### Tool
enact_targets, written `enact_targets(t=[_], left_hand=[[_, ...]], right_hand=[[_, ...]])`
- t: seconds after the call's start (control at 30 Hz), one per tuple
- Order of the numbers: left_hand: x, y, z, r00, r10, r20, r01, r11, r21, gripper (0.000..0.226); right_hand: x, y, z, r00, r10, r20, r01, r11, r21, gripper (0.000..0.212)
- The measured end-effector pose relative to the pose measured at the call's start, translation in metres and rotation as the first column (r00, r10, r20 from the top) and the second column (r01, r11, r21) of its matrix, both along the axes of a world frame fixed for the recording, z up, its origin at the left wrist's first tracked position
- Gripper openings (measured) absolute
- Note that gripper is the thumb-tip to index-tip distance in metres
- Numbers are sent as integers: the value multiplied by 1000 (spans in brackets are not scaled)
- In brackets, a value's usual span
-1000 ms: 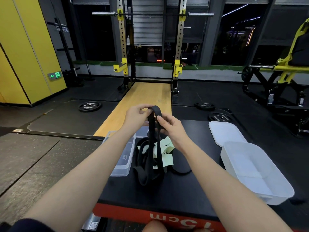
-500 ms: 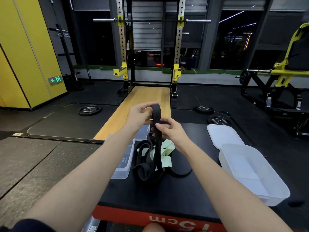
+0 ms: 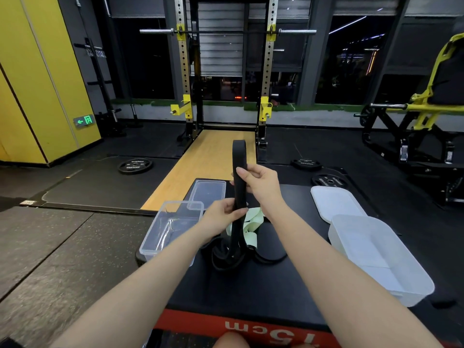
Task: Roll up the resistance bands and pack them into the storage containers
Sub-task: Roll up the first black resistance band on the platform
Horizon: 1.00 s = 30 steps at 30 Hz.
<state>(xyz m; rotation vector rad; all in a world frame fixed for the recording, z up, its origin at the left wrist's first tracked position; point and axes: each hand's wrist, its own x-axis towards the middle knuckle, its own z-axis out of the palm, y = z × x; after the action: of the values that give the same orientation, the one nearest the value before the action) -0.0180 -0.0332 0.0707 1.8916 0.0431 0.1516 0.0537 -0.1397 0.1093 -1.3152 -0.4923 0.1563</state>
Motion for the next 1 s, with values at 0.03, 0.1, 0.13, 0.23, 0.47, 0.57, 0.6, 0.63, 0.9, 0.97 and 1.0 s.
enact_targets(t=[0.03, 0.1, 0.13, 0.23, 0.47, 0.57, 0.6, 0.63, 0.9, 0.97, 1.0], left_hand=[[2, -3, -1, 999, 33, 15, -33, 999, -16, 13], [5, -7, -1, 999, 47, 19, -46, 997, -59, 13], [6, -8, 0, 999, 37, 15, -36, 996, -76, 16], [5, -9, 1, 1000, 22, 12, -21, 995, -95, 19], [18, 3, 9, 993, 118, -13, -119, 988, -96, 19], [22, 9, 18, 994, 105, -13, -106, 988, -113, 22], [24, 11, 22, 995, 96, -3, -96, 986, -139, 23], [25, 12, 25, 996, 85, 9, -82, 983, -164, 23], [35, 17, 49, 998, 41, 44, -30, 974, -226, 22], [38, 16, 55, 997, 51, 59, -36, 974, -224, 23], [39, 15, 58, 996, 59, 67, -41, 971, -237, 23]], right_hand=[[0, 1, 1, 1000, -7, -12, 8, 1000, 12, 5], [1, 2, 2, 999, -9, -31, 10, 1000, 26, 8], [2, 1, 1, 999, 6, -37, -5, 1000, 23, 11], [7, -2, -3, 995, 64, -73, -65, 998, -19, 25], [5, -17, -42, 963, 238, -129, -255, 957, -136, 35], [3, -21, -57, 948, 299, -112, -314, 936, -160, 32], [3, -21, -59, 952, 291, -99, -305, 934, -185, 32], [4, -20, -61, 958, 271, -91, -285, 936, -209, 33], [16, -16, -59, 974, 224, -15, -218, 927, -305, 22], [18, -14, -58, 975, 222, -3, -212, 928, -305, 21], [19, -12, -57, 974, 224, 10, -210, 926, -313, 21]])
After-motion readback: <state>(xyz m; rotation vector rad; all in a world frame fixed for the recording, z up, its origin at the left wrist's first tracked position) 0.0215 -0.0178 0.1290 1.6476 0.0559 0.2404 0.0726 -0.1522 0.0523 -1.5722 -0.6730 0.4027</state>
